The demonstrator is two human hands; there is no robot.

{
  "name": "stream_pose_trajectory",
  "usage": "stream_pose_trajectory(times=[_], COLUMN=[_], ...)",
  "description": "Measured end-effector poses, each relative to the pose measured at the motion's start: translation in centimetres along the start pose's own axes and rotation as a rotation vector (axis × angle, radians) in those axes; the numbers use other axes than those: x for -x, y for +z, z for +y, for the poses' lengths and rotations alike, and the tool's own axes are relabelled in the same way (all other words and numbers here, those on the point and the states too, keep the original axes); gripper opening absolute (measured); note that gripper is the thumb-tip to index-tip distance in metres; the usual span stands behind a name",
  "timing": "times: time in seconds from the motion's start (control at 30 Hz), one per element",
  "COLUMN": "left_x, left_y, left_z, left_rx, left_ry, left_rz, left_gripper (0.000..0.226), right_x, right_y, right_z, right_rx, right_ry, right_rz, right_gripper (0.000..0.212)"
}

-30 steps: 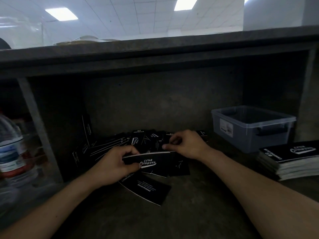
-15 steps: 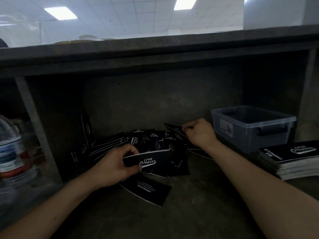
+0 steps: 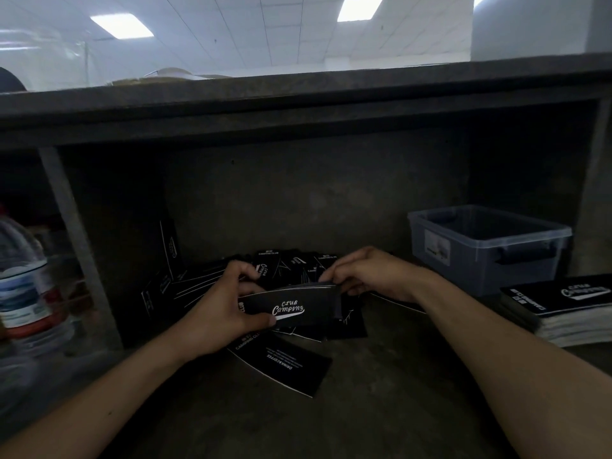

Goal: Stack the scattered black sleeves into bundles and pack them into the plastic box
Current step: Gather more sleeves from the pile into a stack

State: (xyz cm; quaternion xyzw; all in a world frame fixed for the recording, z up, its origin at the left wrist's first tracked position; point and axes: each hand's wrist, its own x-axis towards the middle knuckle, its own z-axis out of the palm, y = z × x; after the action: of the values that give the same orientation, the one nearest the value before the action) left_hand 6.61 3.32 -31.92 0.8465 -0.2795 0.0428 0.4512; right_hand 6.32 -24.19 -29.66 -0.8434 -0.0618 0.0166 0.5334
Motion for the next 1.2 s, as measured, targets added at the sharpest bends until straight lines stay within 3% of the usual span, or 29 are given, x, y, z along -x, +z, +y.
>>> stream_pose_trajectory(times=[0.07,0.13,0.2,0.23,0.3,0.4,0.47,0.57,0.67,0.73,0.77,0.83,0.9,1.0,1.07,1.2], left_x=[0.2,0.3,0.4,0.5,0.5,0.4,0.2,0.1,0.1,0.1,0.2,0.3,0.4,0.4,0.3,0.2], left_y=[0.1,0.0,0.1,0.2,0.2,0.2,0.2,0.1,0.2,0.2,0.2,0.2,0.2,0.2,0.2,-0.1], left_z=[0.2,0.4,0.7,0.8,0.7,0.3,0.0,-0.3,-0.3,-0.2,0.0,0.4,0.5,0.5,0.5,0.2], left_rx=[-0.025,-0.091,-0.115,-0.108,-0.103,-0.14,-0.128,-0.085,-0.019,-0.039,-0.069,-0.114,-0.122,-0.12,-0.126,-0.144], left_ry=[0.041,0.119,0.161,0.161,0.164,0.164,0.146,0.074,0.03,0.077,0.111,0.157,0.162,0.148,0.146,0.138], left_rz=[-0.052,-0.072,-0.096,-0.108,-0.121,-0.102,-0.082,-0.03,-0.016,-0.051,-0.077,-0.111,-0.115,-0.115,-0.123,-0.121], left_gripper=[0.056,0.044,0.031,0.027,0.022,0.018,0.024,0.049,0.073,0.066,0.054,0.029,0.018,0.015,0.015,0.016], right_x=[-0.6,-1.7,-1.8,-1.8,-1.6,-1.5,-1.3,-0.2,0.8,0.7,0.4,-0.5,-1.0,-0.8,-0.9,-1.6], right_y=[0.0,-0.6,-0.6,-0.5,-0.6,-0.8,-1.2,-1.0,0.0,0.6,0.9,1.0,1.1,0.8,0.7,0.5], right_z=[0.6,2.1,3.4,3.8,3.7,2.7,2.0,0.2,-1.0,-0.7,-0.4,0.5,1.1,1.1,1.3,2.0], right_rx=[-0.053,0.158,0.526,0.644,0.721,0.744,0.517,-0.01,0.009,0.034,0.064,0.216,0.359,0.29,0.289,0.507], right_ry=[-0.032,-0.077,-0.026,-0.002,-0.003,-0.089,-0.211,-0.266,-0.127,-0.036,-0.031,-0.07,-0.051,0.072,0.1,0.145], right_rz=[0.178,0.397,0.326,0.283,0.319,0.609,0.73,0.507,0.109,-0.076,-0.048,0.195,0.363,0.329,0.31,0.304], right_gripper=[0.02,0.033,0.057,0.058,0.043,0.027,0.024,0.017,0.018,0.021,0.021,0.011,0.028,0.047,0.041,0.017])
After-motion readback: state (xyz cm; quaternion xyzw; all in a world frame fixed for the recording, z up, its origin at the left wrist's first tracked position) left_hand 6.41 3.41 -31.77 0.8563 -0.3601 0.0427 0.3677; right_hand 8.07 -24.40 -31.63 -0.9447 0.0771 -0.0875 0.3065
